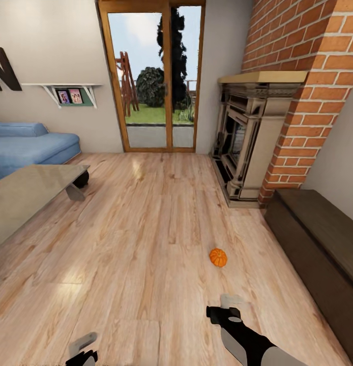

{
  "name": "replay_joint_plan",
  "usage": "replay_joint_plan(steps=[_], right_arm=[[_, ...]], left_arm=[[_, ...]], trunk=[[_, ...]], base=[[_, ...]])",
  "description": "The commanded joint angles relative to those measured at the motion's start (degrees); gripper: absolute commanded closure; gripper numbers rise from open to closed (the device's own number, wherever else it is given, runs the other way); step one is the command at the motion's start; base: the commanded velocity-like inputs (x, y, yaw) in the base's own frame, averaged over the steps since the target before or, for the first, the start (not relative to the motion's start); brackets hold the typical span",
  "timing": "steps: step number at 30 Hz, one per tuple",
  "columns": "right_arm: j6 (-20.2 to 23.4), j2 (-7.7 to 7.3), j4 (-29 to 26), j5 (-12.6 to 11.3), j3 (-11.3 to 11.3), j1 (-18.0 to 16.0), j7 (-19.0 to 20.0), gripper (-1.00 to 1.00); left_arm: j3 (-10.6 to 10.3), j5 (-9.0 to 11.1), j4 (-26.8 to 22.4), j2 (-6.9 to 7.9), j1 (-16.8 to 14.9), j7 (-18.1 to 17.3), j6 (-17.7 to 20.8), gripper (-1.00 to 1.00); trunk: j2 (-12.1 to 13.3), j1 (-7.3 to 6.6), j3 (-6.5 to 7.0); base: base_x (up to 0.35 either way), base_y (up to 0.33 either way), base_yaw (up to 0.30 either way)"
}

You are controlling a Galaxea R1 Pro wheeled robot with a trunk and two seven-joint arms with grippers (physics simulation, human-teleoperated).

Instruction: Place each of the two pumpkins and all three candles from the living room inside a cabinet in the living room (use any cabinet), then make sure every cabinet is closed, and position the cauldron so it is next to a table in the living room.

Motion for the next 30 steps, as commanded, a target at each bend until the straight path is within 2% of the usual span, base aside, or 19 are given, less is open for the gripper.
replay_joint_plan(steps=[1, 18, 30], right_arm=[[-0.3, -0.04, -0.1, -0.4, 0.5, -0.1, -0.4, -1.00], [-1.0, -0.12, -0.1, -0.4, 0.6, 0.0, -0.4, -1.00], [-1.0, -0.13, -0.1, -0.4, 0.6, 0.0, -0.4, -1.00]], left_arm=[[-0.5, 0.2, -0.1, 0.08, 0.0, 0.5, 0.3, -1.00], [-0.6, 0.2, -0.1, 0.08, 0.0, 0.5, 0.3, -1.00], [-2.8, 0.2, -0.1, 0.08, 0.0, 0.5, 0.3, -1.00]], trunk=[[0.0, 0.01, -0.05], [0.0, 0.01, -0.05], [0.0, 0.01, 0.82]], base=[[0.127, 0.000, 0.287], [0.041, 0.000, 0.288], [0.272, 0.000, 0.054]])
